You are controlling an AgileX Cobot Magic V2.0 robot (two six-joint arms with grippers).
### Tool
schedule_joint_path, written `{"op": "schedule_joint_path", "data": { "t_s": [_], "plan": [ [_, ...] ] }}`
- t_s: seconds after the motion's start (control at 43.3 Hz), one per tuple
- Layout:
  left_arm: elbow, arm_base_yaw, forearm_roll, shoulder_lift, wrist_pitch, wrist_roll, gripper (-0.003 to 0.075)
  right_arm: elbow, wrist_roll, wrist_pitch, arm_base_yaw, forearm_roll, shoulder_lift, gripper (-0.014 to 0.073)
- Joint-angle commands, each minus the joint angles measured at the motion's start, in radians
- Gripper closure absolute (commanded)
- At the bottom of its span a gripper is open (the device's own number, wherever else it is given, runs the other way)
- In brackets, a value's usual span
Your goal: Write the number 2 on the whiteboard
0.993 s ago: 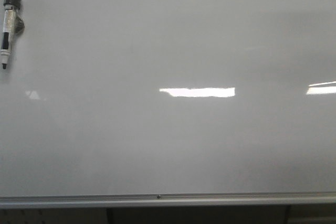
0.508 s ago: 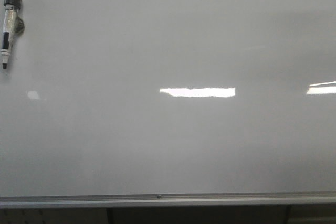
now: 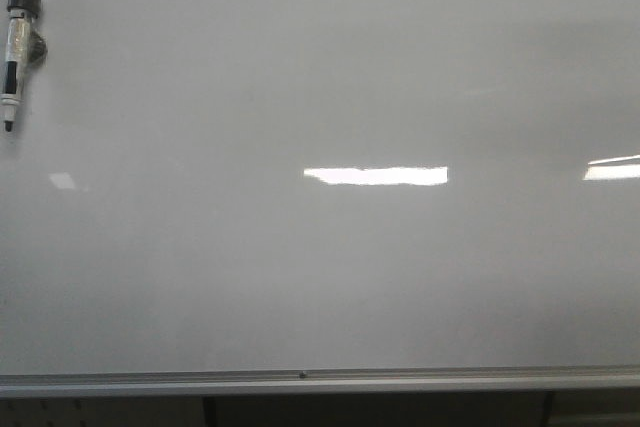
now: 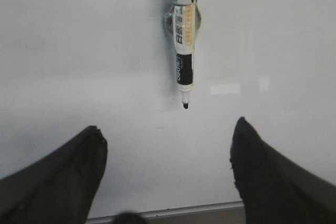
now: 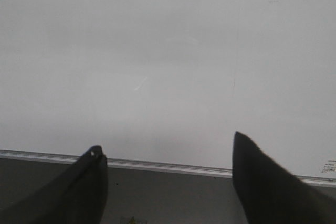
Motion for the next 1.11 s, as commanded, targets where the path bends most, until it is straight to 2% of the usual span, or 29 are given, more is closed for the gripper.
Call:
{"op": "schedule_joint_path", "data": {
  "t_s": [0.0, 0.254, 0.601, 0.993, 1.086],
  "plan": [
    [-0.072, -0.006, -0.028, 0.044, -0.067, 0.0, 0.0275, -0.033, -0.011, -0.06, -0.006, 0.008, -0.003, 0.0067],
    [-0.167, -0.006, -0.055, 0.201, -0.069, 0.0, 0.0334, -0.033, -0.011, -0.06, -0.006, 0.008, -0.003, 0.0067],
    [-0.233, -0.019, -0.064, 0.334, -0.074, 0.0, 0.0334, -0.033, -0.011, -0.06, -0.006, 0.008, -0.003, 0.0067],
    [-0.243, -0.038, -0.06, 0.404, -0.141, 0.0, 0.0334, -0.033, -0.011, -0.06, -0.006, 0.008, -0.003, 0.0067],
    [-0.243, -0.038, -0.06, 0.411, -0.143, 0.0, 0.037, -0.033, -0.011, -0.06, -0.006, 0.008, -0.003, 0.0067]
  ]
}}
